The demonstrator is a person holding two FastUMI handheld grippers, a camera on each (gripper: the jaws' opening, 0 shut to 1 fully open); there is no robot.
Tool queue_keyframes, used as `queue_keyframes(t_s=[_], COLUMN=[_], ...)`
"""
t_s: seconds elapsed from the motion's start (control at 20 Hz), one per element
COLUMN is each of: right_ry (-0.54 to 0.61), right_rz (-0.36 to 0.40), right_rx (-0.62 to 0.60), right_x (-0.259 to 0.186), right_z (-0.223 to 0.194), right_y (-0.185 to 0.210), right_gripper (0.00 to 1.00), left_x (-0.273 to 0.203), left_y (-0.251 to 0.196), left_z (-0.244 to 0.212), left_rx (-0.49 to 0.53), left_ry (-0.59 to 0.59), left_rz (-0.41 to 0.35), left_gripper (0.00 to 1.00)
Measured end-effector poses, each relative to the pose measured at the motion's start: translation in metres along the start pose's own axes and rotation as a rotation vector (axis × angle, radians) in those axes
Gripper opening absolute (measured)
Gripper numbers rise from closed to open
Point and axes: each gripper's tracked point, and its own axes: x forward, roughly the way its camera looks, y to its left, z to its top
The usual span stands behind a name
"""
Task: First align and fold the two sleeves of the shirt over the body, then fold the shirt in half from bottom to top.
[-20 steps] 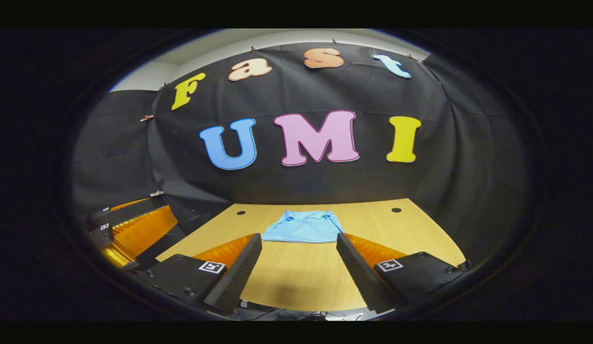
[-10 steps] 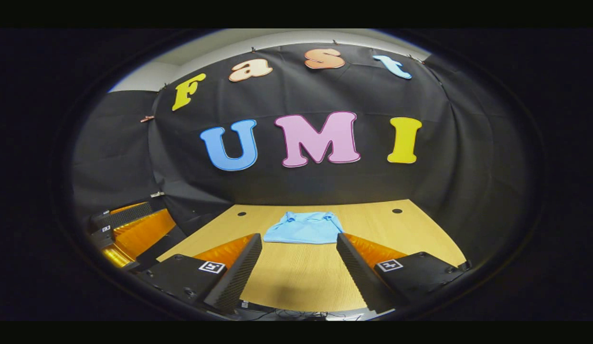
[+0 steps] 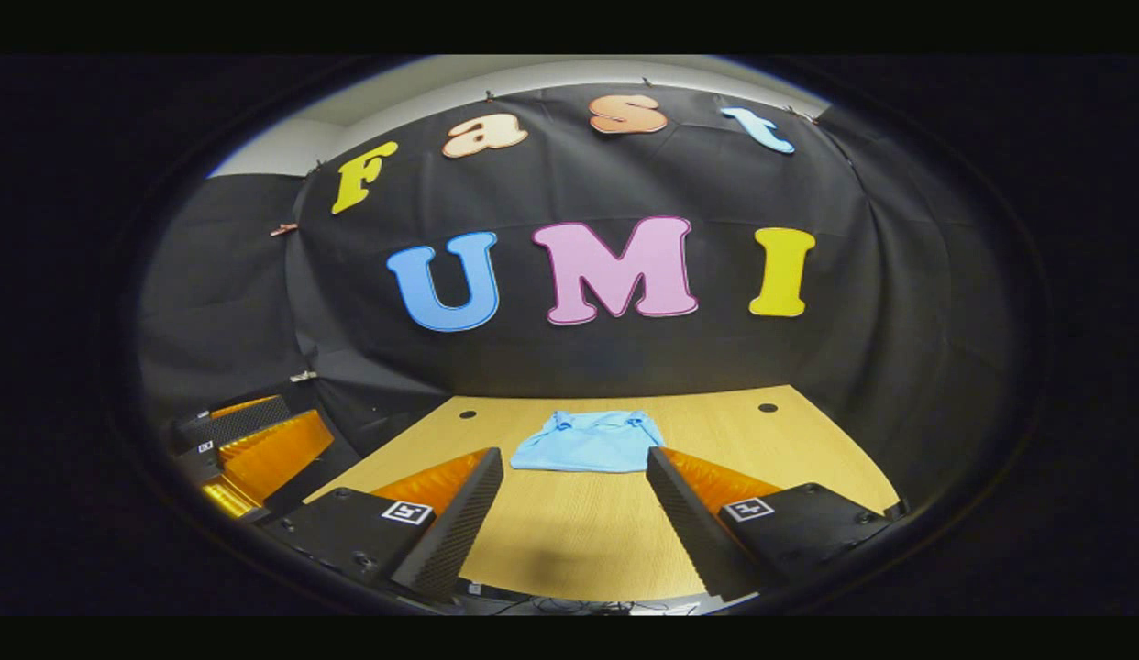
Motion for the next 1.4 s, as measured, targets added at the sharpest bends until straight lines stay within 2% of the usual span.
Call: queue_keyframes(t_s=[1.4], right_ry=[-0.008], right_rz=[-0.031], right_rx=[0.008], right_x=[0.003], right_z=[0.003], right_y=[-0.021], right_gripper=[0.99], left_x=[0.009], left_y=[-0.019], left_z=[-0.014], left_rx=[-0.006], left_ry=[0.026], left_rz=[-0.035], left_gripper=[0.97])
